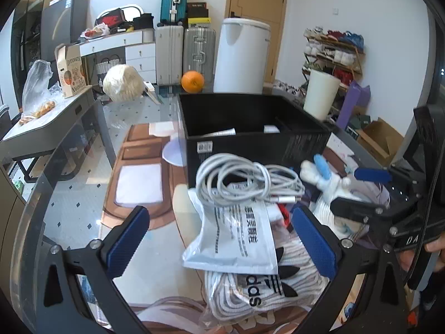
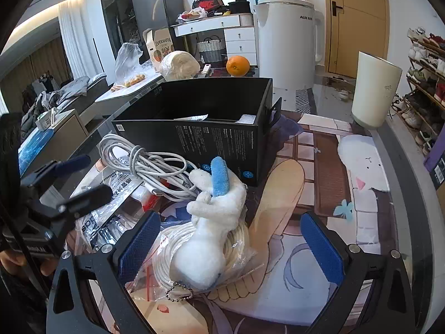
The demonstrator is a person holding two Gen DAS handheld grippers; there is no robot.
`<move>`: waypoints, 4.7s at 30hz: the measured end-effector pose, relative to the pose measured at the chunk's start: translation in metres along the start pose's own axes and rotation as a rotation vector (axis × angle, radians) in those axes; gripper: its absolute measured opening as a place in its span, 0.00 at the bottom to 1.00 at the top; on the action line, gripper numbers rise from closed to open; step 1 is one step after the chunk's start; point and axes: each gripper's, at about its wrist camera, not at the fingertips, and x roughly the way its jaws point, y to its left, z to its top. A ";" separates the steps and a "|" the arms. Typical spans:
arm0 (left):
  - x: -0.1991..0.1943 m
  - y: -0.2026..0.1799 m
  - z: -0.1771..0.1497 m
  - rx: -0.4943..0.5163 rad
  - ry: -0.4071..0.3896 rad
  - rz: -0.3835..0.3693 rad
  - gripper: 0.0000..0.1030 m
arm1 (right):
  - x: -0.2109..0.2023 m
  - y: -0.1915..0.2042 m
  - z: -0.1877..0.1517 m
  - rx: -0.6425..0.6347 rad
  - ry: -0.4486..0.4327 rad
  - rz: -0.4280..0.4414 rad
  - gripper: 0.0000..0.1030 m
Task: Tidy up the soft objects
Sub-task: 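Grasp the white plush toy with the right tool, then lift the plush toy with the right tool while the left tool grasps the white sachet, then carry the plush toy and white sachet over the black box and release both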
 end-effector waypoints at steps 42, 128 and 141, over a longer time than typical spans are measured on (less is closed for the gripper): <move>0.012 0.000 -0.002 0.006 0.053 -0.001 1.00 | 0.010 0.005 -0.005 -0.023 0.009 0.055 0.34; -0.006 -0.002 0.078 0.033 -0.139 -0.042 0.58 | -0.038 0.004 0.062 -0.101 -0.211 0.086 0.28; 0.022 0.004 0.095 0.034 -0.114 -0.030 0.58 | -0.005 0.003 0.095 -0.173 -0.158 0.088 0.28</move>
